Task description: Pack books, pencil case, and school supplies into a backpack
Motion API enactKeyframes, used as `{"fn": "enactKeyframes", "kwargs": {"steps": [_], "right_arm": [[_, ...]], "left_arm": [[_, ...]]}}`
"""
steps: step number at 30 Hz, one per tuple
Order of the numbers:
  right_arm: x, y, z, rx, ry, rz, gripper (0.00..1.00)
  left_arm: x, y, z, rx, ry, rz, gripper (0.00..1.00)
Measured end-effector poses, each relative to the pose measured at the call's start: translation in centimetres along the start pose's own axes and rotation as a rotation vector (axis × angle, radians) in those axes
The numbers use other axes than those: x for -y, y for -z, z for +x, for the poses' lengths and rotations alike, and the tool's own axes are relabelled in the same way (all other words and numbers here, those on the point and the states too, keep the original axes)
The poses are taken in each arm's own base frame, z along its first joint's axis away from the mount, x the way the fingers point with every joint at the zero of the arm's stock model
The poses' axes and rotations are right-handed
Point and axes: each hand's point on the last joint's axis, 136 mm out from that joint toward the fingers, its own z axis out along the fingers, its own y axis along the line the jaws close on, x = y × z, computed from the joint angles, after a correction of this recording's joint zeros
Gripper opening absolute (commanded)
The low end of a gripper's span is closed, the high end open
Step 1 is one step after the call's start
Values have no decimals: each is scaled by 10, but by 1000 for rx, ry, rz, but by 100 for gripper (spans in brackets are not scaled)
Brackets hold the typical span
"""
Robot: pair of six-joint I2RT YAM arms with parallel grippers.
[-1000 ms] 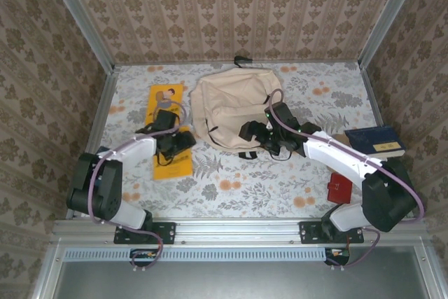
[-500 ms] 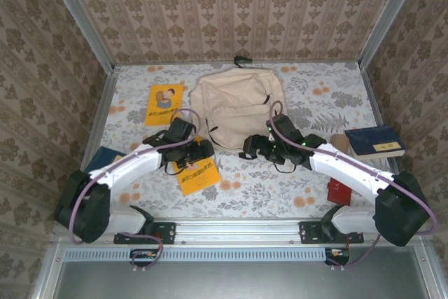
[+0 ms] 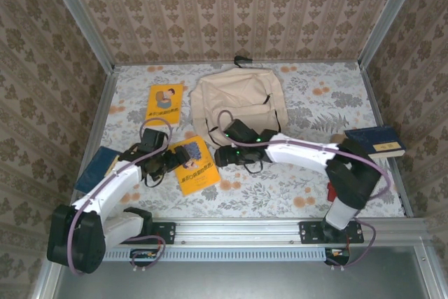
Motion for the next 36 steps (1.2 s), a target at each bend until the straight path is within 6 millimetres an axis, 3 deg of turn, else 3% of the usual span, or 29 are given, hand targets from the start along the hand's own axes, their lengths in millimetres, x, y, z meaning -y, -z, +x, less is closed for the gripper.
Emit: {"fn": "enactKeyframes", "kwargs": {"steps": [6,8,11,27,36], "right_arm": [[-26,-28,-11,-37,59,-19,53],[-27,-38,-11,-56,71,-14,43],[-26,-52,-7,-97,75,-1,39],[-15,-63,8,-147,67,27,31],[-14,-64,8,-151,33,7,28]], "left_arm": [[-3,-10,17,-61,22,40,70],[-2,-10,19,-72,22,52,68],[1,-11,22,-85,20,74,68],[-6,-21,33,-172,70,74,59],[19,-17,46,-271,58,212,58]]}}
